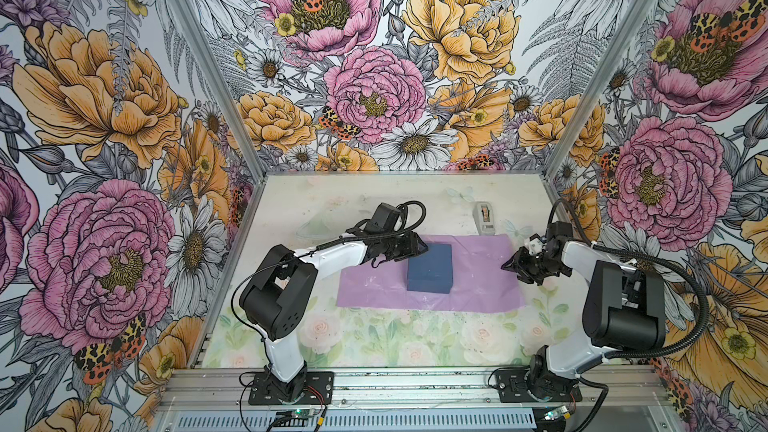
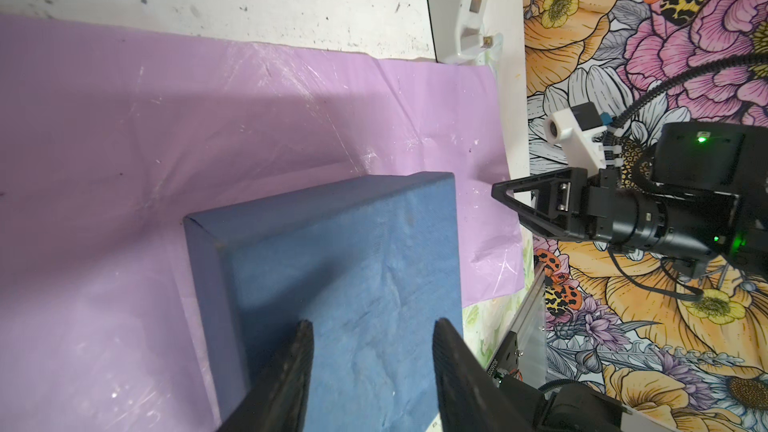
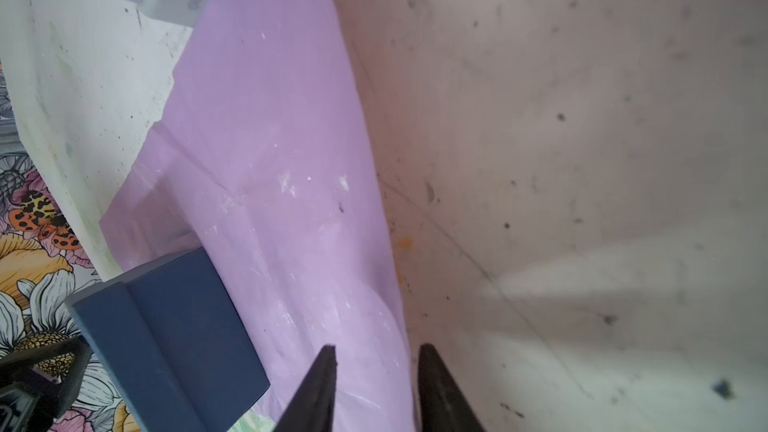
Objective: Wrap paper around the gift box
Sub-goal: 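Lift the pinched paper edge with the right gripper up beside the box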
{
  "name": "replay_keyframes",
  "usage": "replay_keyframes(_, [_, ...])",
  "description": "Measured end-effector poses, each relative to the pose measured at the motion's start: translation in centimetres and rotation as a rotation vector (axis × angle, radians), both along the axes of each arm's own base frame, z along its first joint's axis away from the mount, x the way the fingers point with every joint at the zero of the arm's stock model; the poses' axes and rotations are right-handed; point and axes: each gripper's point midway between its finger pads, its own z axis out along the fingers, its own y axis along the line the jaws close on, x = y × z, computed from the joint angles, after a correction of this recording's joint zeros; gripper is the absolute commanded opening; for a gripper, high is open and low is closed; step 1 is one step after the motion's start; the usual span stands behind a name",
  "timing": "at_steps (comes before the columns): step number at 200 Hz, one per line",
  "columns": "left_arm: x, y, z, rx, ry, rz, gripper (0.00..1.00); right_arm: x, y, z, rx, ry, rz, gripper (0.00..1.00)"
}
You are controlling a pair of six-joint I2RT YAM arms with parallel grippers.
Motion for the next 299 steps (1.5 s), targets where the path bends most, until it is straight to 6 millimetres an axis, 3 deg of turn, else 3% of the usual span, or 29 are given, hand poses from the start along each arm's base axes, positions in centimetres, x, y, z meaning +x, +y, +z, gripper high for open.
replay_keyframes(38, [0.0,0.0,0.0,0.004,0.001,0.002,0.48,-0.6,0.1,-0.1,-0.006,0.018,0.019,0.0])
replay_keyframes(65, [0.0,0.0,0.0,0.005,-0.002,0.0,0.48,-0.6,0.1,0.4,-0.011,0.003,0.026,0.0])
replay_keyframes(100, [0.1,0.1,0.0,0.007,-0.002,0.002,0.48,-0.1,0.9,3.0,-0.026,-0.084,0.049,0.0])
replay_keyframes(143, [0.1,0.1,0.0,0.008,-0.003,0.002,0.48,0.8,3.1,6.3,-0.024,-0.181,0.098,0.0])
replay_keyframes(196, [0.2,0.2,0.0,0.014,-0.009,0.008,0.48,1.6,6.2,9.0,-0.004,-0.222,0.13,0.0])
replay_keyframes(214, [0.3,0.2,0.0,0.018,-0.01,0.009,0.48,1.7,7.1,9.3,-0.002,-0.219,0.139,0.0])
replay_keyframes(239, [0.3,0.3,0.0,0.022,-0.013,0.009,0.48,1.5,7.5,9.6,-0.025,-0.195,0.138,0.14])
replay_keyframes(299, [0.4,0.4,0.0,0.025,-0.018,0.003,0.48,-0.9,6.1,8.1,-0.13,-0.082,0.151,0.22])
